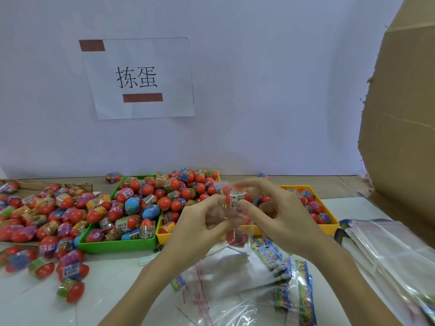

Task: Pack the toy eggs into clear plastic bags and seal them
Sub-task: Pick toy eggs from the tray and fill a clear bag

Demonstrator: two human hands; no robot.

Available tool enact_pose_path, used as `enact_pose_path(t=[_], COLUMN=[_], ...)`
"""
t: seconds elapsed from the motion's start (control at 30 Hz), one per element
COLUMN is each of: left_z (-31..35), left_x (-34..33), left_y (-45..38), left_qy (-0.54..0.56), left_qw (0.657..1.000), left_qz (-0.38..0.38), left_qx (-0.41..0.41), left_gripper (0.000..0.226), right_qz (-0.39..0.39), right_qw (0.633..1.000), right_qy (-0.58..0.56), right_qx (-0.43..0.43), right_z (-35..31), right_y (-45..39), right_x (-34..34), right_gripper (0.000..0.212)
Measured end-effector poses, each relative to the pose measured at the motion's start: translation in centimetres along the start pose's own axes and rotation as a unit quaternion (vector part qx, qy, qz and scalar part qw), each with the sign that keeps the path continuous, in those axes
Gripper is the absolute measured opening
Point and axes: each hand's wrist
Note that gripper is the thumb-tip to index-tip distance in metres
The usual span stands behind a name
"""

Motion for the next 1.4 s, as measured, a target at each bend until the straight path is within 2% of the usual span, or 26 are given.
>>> enact_pose_path(t=[0.07,0.27,0.37,0.53,0.63,0.8,0.9,1.03,1.13,1.4], left_z=[0.1,0.3,0.4,0.6,0.6,0.4,0.4,0.3,-0.2,-0.2], left_x=[0.0,0.1,-0.1,0.2,0.4,0.3,0.3,0.3,0.1,0.2], left_y=[0.0,0.1,0.0,0.0,0.0,-0.1,-0.2,-0.1,-0.1,-0.1], left_qy=[-0.002,-0.024,0.007,0.021,0.035,0.037,0.044,0.057,0.013,0.023], left_qw=[1.0,1.0,0.999,1.0,0.999,0.999,0.999,0.998,1.0,0.999], left_qz=[-0.004,-0.011,-0.032,0.0,-0.002,-0.009,-0.004,-0.012,-0.018,-0.021], left_qx=[-0.002,-0.015,-0.017,0.005,0.019,0.029,0.031,0.025,0.019,0.018], left_gripper=[0.027,0.033,0.035,0.03,0.027,0.025,0.025,0.02,0.021,0.027], right_qz=[0.002,-0.016,-0.012,-0.011,-0.016,-0.013,-0.011,-0.018,-0.039,-0.04], right_qw=[1.0,1.0,1.0,1.0,0.999,0.999,0.995,0.993,0.986,0.979], right_qy=[-0.028,-0.021,0.0,0.011,0.024,0.029,0.082,0.115,0.158,0.196], right_qx=[0.0,0.016,0.029,0.027,0.038,0.039,0.052,-0.004,-0.026,0.034], right_z=[0.0,0.2,0.1,-0.5,-0.7,-0.6,-0.8,-1.1,-1.3,-0.8], right_y=[0.0,-0.1,0.0,0.0,0.1,0.2,0.2,0.4,0.7,0.4], right_x=[0.1,-0.2,-0.2,0.1,-0.1,-0.4,-0.9,-1.6,-2.1,-1.2], right_gripper=[0.025,0.01,0.013,0.023,0.022,0.002,0.008,0.033,0.042,0.049])
Point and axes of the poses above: each hand's wrist, its own y-axis away from the middle knuckle, its own x-axis out of the back of the hand, z = x × y, and after that the axes turned 1 degree about -x, right-handed
